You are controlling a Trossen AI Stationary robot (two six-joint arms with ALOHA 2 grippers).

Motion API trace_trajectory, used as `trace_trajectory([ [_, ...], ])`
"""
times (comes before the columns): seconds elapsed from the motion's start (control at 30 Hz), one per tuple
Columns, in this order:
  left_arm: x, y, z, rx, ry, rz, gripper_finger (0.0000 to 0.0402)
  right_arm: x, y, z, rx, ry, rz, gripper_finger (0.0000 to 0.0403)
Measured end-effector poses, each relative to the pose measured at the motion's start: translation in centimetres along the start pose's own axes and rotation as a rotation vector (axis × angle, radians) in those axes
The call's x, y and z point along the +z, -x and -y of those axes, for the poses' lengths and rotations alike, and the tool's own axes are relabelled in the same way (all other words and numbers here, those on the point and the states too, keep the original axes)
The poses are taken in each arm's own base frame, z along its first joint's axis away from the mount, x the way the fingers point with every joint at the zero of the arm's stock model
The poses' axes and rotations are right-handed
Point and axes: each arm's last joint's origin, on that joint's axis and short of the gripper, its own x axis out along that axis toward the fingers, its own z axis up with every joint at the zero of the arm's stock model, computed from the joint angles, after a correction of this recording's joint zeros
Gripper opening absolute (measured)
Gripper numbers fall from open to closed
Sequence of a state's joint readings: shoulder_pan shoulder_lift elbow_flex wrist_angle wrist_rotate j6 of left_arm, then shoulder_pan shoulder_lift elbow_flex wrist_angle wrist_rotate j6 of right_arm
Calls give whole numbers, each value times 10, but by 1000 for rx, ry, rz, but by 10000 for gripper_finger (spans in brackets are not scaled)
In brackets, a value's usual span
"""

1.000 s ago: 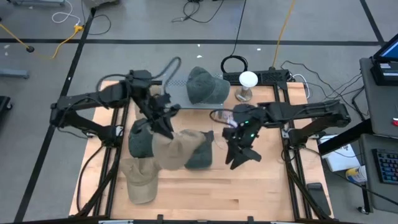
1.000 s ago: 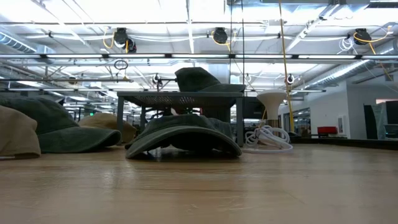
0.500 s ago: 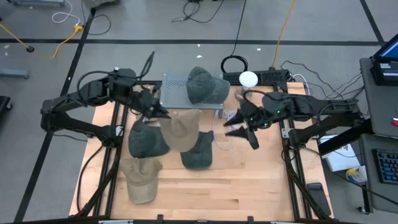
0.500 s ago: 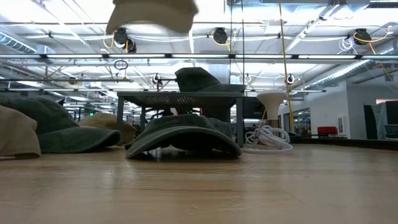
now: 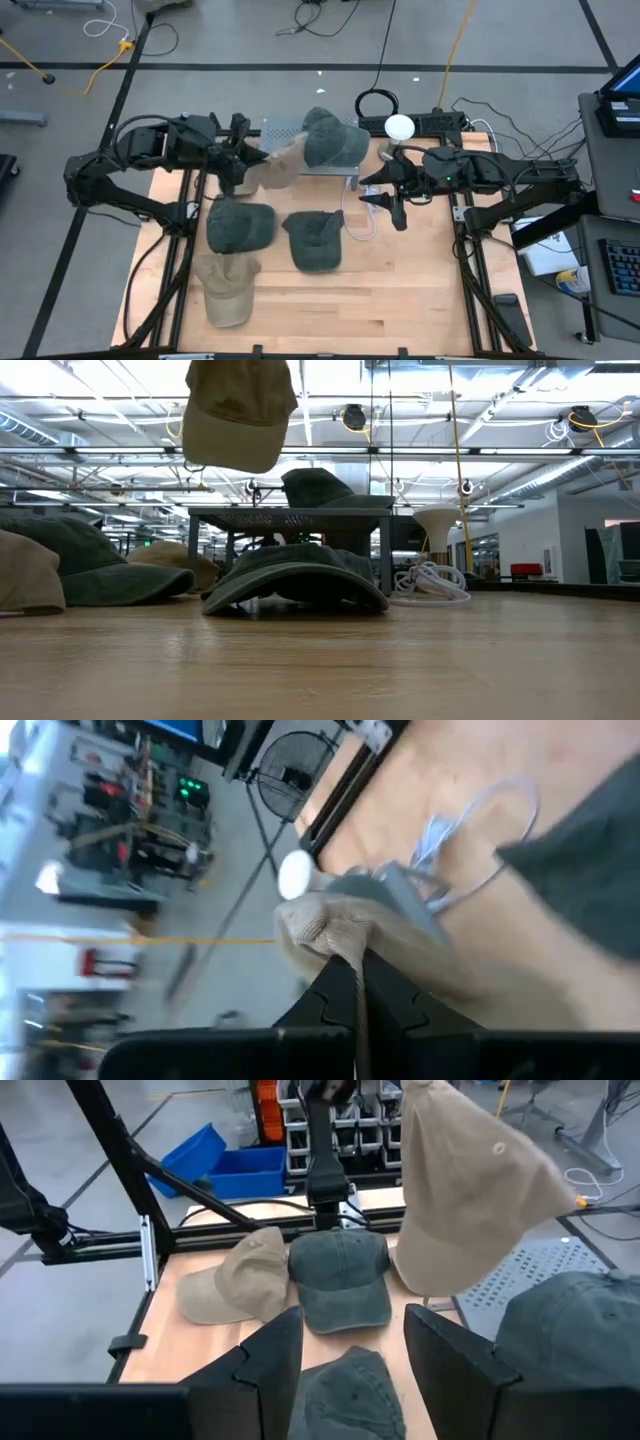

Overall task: Pick & Place hat
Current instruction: Put the right brown cap on the shelf

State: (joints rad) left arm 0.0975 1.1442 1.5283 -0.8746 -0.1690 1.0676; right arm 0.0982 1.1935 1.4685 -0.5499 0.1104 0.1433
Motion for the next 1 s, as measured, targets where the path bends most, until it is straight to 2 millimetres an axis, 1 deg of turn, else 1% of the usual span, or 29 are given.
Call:
trace_trajectory([
  [0.1, -3, 0, 2, -2, -162, -70, 1, 0, 0, 1, -27, 30, 3, 171],
  [0.2, -9, 1, 4, -2, -291, -218, 1, 0, 0, 2, -59, 81, 6, 171],
  [0.3, -14, -6, 3, -16, -424, -361, 1, 1, 0, 3, -103, 158, 7, 171],
  [0.47, -24, -16, 0, -63, -588, -502, 1, 1, 0, 5, -167, 277, 5, 171],
  [0.57, -30, -23, -3, -100, -662, -521, 0, 3, 1, 6, -214, 321, 15, 171],
  [0.7, -39, -31, -7, -129, -669, -533, 0, 8, 1, 7, -274, 379, 52, 171],
  [0.87, -38, -32, -11, -103, -644, -413, 0, 13, 2, 8, -329, 418, 89, 171],
  [1.0, -36, -30, -12, -89, -653, -338, 0, 13, 2, 13, -347, 431, 83, 171],
])
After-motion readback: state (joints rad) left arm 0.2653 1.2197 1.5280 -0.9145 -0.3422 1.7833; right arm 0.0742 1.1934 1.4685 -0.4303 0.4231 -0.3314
